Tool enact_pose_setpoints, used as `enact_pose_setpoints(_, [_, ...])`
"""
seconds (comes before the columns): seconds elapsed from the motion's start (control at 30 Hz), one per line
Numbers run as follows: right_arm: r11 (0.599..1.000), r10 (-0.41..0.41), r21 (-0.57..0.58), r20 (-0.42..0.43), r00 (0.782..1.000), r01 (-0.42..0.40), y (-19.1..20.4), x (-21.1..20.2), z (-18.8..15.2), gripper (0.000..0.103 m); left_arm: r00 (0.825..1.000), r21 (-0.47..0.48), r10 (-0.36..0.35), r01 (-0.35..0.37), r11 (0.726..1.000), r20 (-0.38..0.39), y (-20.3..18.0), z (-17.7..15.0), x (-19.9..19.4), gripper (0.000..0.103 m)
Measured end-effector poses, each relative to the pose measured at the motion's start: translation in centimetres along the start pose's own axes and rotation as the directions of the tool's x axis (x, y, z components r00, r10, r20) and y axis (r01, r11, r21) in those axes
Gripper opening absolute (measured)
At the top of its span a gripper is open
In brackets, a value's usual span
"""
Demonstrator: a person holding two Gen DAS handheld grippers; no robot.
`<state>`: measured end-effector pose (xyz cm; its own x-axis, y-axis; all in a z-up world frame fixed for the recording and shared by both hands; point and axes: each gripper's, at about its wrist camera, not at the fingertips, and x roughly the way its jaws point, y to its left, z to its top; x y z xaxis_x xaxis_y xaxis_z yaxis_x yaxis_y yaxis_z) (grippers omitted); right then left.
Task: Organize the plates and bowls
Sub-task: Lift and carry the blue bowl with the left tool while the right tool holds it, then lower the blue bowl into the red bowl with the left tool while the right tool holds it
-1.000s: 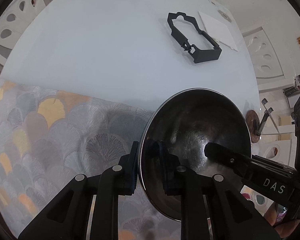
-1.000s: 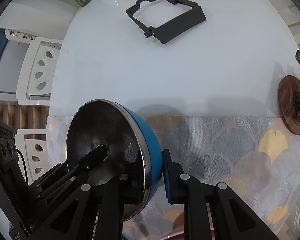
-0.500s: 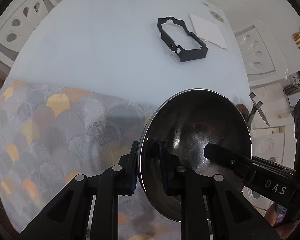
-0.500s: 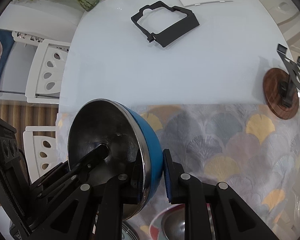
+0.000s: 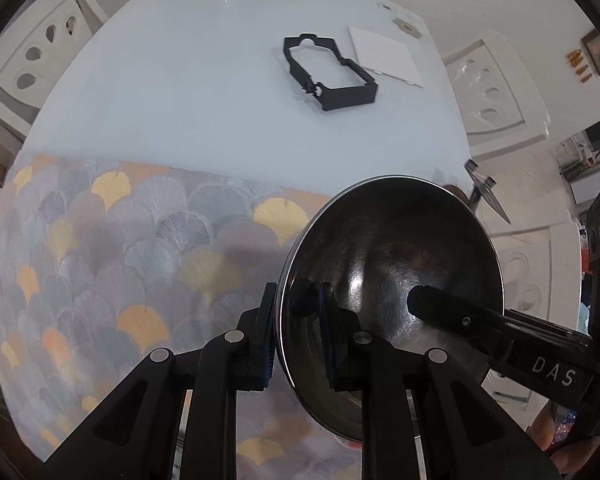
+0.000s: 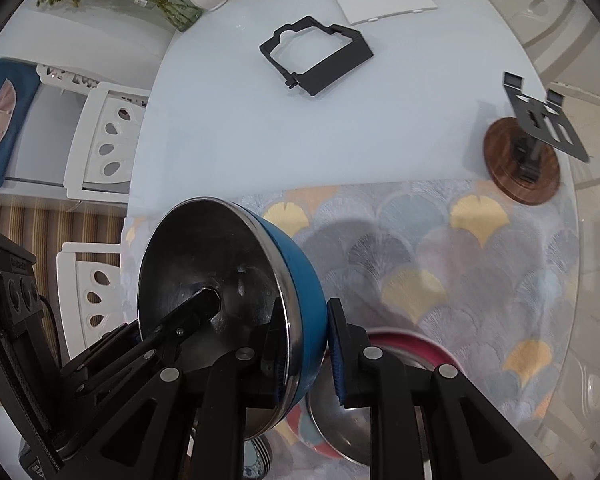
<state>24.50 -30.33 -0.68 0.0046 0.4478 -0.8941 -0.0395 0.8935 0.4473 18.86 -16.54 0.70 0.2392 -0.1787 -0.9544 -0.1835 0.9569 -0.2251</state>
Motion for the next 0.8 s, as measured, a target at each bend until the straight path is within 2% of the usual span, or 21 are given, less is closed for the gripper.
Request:
enact_pose_setpoints(0.4, [1.000, -0.007, 0.020, 0.030, 1.000, 0.006, -2.3, -3.3, -3.1, 0.019, 1.000, 0.035, -0.031, 0.031, 0.999, 0.001, -3.0, -2.9, -1.4, 0.016])
enact_pose_setpoints(0.8, [0.998, -0.029, 0.049, 0.024, 0.999, 0.028, -4.5, -4.2, -6.0, 0.020, 1.000, 0.095, -0.022, 0.023, 0.995, -0.015, -5.3, -5.4, -1.2, 0.016])
